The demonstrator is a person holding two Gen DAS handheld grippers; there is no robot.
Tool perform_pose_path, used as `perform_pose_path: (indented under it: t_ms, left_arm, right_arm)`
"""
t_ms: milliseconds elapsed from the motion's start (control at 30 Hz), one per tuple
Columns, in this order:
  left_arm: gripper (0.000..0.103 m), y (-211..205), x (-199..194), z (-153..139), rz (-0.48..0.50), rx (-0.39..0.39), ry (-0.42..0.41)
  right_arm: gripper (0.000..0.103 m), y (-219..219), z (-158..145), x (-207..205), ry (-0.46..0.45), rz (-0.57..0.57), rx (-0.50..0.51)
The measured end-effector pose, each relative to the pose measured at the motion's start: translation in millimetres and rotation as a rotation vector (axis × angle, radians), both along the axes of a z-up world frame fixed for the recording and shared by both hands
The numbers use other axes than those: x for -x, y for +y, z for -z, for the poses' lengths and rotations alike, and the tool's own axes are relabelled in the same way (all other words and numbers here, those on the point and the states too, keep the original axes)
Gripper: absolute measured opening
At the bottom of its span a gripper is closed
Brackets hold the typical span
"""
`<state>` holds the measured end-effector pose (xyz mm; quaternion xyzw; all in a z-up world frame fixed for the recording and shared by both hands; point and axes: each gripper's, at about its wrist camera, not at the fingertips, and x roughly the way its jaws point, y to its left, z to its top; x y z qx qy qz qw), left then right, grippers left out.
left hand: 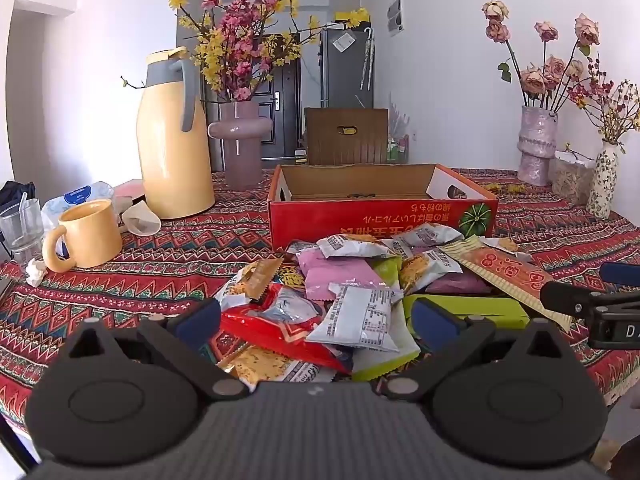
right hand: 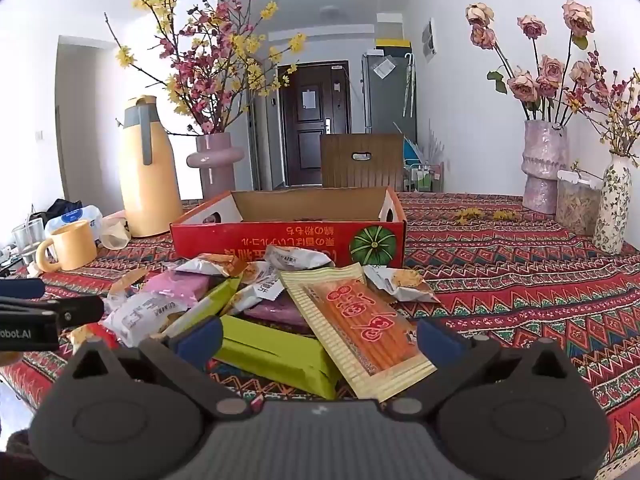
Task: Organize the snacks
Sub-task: 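Move both grippers over the snack pile toward the orange pastry pack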
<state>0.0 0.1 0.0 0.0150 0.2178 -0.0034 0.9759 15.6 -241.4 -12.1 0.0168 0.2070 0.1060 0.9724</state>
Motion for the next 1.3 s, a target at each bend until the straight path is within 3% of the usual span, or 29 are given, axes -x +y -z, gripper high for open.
perform_pose_path:
  t_ms: [1300]
  left_arm:
    - [0.103,-0.2,0.0,-0.1,0.0,-0.001,0.0]
  right_arm:
    - [0.103,-0.4,3.0,-1.4,0.007,0.0,-0.002]
